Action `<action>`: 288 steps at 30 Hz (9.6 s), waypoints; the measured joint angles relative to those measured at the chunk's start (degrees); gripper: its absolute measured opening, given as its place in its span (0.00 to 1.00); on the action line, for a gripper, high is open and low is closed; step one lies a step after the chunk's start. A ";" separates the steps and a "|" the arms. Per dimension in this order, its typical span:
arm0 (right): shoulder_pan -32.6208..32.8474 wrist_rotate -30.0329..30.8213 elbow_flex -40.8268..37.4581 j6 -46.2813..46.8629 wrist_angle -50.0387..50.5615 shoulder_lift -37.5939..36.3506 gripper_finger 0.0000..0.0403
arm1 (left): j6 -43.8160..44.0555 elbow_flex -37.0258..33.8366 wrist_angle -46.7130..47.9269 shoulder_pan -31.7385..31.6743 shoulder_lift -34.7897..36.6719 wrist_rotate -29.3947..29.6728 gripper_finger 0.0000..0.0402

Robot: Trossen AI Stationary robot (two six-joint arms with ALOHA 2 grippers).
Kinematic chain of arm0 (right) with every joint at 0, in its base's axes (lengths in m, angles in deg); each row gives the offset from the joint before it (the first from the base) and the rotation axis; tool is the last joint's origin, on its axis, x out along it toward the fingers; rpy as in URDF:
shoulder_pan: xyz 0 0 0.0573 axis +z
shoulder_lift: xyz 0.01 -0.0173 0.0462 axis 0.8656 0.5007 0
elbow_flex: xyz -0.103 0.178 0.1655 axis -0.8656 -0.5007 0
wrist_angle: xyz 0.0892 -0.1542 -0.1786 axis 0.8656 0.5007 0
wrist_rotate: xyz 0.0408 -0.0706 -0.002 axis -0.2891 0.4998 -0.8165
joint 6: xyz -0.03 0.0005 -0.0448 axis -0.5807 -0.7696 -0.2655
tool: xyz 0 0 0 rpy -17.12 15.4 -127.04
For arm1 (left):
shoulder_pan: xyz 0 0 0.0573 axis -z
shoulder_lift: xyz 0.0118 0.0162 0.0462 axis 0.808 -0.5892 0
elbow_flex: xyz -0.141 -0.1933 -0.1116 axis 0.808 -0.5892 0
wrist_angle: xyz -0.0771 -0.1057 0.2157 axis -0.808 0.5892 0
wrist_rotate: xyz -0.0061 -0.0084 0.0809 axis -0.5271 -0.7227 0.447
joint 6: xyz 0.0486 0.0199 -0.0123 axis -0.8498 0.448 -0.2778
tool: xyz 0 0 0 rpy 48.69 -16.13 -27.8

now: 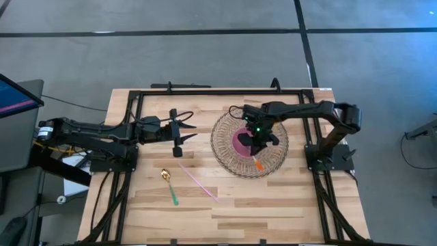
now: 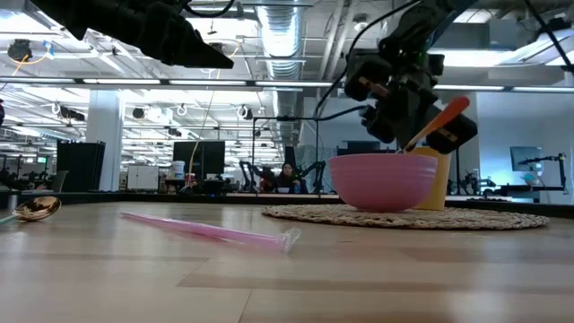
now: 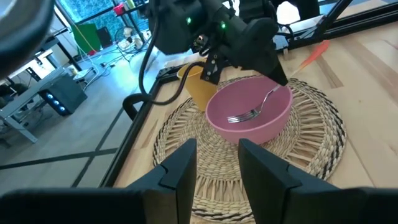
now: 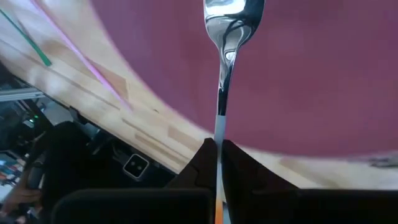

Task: Pick & Place Utensil
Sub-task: Put the orange fork into the pink bowl, then put the green spoon into the pink bowl

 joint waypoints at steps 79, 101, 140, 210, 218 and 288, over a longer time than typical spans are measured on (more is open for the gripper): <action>-1.62 30.33 16.94 -56.47 -7.44 -15.97 0.18 | 30.43 0.46 0.09 3.38 -4.77 5.01 0.26; -8.85 22.61 -1.79 -65.99 -36.79 -17.13 0.18 | 46.51 17.64 24.57 11.79 -16.10 15.85 0.25; -9.18 22.72 -1.77 -72.01 -45.06 -17.11 0.18 | 119.28 10.53 50.61 26.93 -21.88 -18.94 0.25; -8.52 22.76 -1.75 -70.29 -44.31 -16.41 0.18 | 99.68 -4.29 19.42 15.03 -9.19 -11.16 0.04; -1.84 22.69 -1.79 -73.07 -44.17 -13.08 0.18 | 92.01 -4.11 6.34 5.41 -8.52 -13.63 0.03; 20.74 33.28 6.75 -128.96 -62.26 12.66 0.19 | 107.70 -4.00 -18.15 -17.39 -20.80 -33.20 0.05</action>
